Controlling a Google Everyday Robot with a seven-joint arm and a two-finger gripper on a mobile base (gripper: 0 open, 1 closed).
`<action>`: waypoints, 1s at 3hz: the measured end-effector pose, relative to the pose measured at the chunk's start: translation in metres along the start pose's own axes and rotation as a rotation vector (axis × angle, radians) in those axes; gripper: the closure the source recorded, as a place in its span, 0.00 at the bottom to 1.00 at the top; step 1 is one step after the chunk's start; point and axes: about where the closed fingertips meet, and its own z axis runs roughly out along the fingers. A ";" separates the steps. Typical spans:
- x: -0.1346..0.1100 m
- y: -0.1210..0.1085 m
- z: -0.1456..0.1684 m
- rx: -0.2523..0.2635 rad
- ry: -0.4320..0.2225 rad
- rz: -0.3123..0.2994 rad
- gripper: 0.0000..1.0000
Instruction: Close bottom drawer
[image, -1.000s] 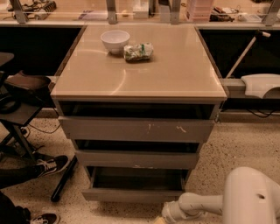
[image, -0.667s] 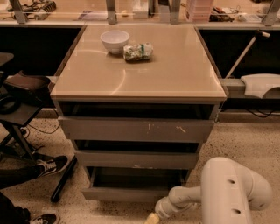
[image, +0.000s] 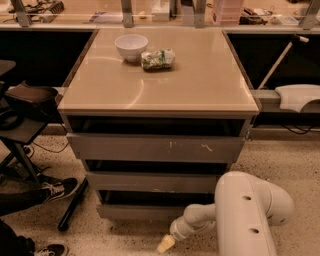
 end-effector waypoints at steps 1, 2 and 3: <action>-0.028 0.003 -0.017 0.014 -0.058 -0.044 0.00; -0.051 0.008 -0.045 0.031 -0.145 -0.080 0.00; -0.062 0.011 -0.063 0.021 -0.234 -0.088 0.00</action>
Offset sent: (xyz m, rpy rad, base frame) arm 0.0398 0.0094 0.1112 0.1758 -0.2427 -0.0151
